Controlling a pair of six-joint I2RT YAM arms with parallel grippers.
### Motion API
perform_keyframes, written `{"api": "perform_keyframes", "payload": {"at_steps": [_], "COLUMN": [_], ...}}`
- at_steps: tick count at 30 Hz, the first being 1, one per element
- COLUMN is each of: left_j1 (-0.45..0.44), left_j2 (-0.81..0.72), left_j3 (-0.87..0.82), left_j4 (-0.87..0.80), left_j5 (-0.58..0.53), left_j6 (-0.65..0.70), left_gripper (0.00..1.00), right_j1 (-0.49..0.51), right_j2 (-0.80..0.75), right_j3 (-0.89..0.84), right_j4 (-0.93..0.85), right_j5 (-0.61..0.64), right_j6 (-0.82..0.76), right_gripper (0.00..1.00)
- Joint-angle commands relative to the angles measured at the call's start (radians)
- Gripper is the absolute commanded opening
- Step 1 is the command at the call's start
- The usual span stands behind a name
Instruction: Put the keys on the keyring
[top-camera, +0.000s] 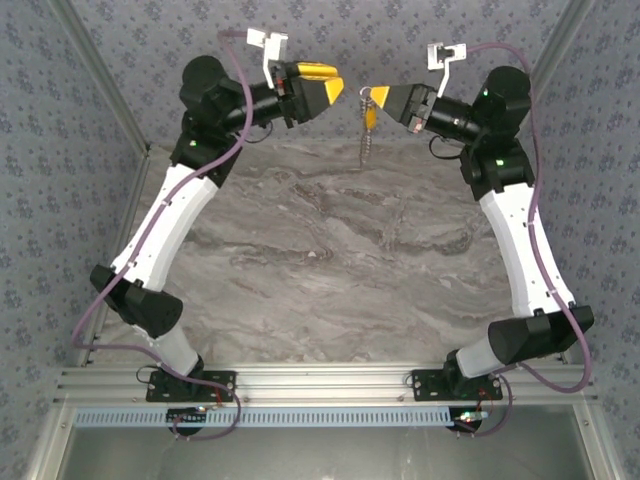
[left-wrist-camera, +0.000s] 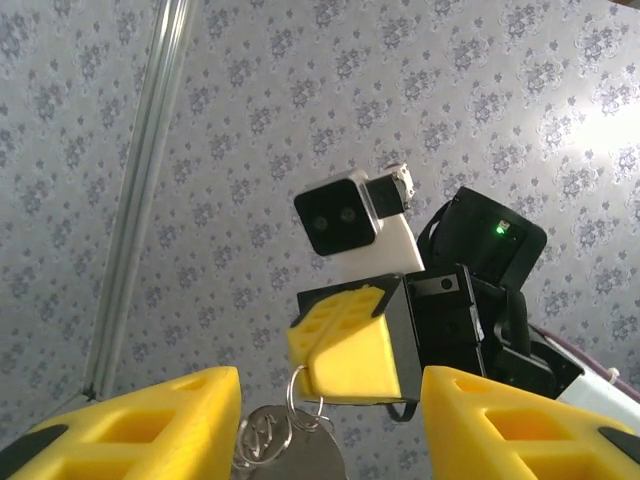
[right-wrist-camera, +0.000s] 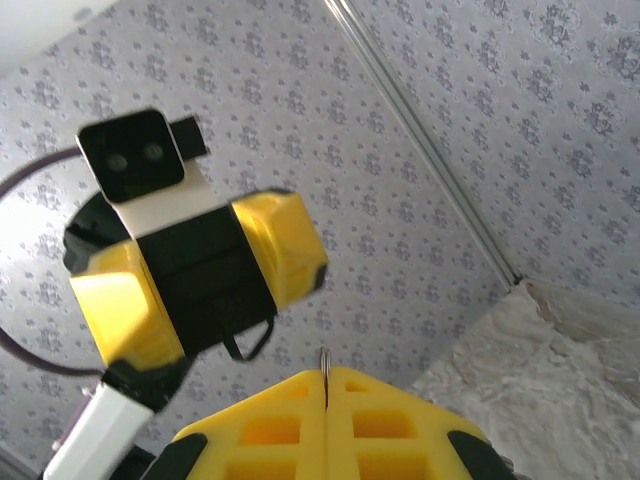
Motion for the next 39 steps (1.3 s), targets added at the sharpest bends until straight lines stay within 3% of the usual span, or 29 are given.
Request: {"api": "perform_keyframes", "payload": {"at_steps": [1, 6, 10, 39], "left_j1": [0.001, -0.002, -0.008, -0.053], "left_j2": [0.017, 0.103, 0.114, 0.162], "left_j3": [0.123, 0.288, 0.294, 0.304], "left_j4": [-0.194, -0.394, -0.397, -0.349], "left_j5": [0.100, 0.176, 0.198, 0.228], "left_j6": [0.158, 0.245, 0.252, 0.209], "left_gripper": [0.51, 0.46, 0.40, 0.36], "right_j1": [-0.007, -0.007, 0.001, 0.038], "right_j2": [-0.035, -0.025, -0.024, 0.000], "right_j3": [0.092, 0.142, 0.140, 0.096], "right_j4": [-0.206, -0.306, -0.296, -0.132], "right_j5": [-0.037, -0.048, -0.055, -0.092], "right_j6": [-0.180, -0.253, -0.250, -0.141], "right_gripper": [0.00, 0.00, 0.00, 0.00]}}
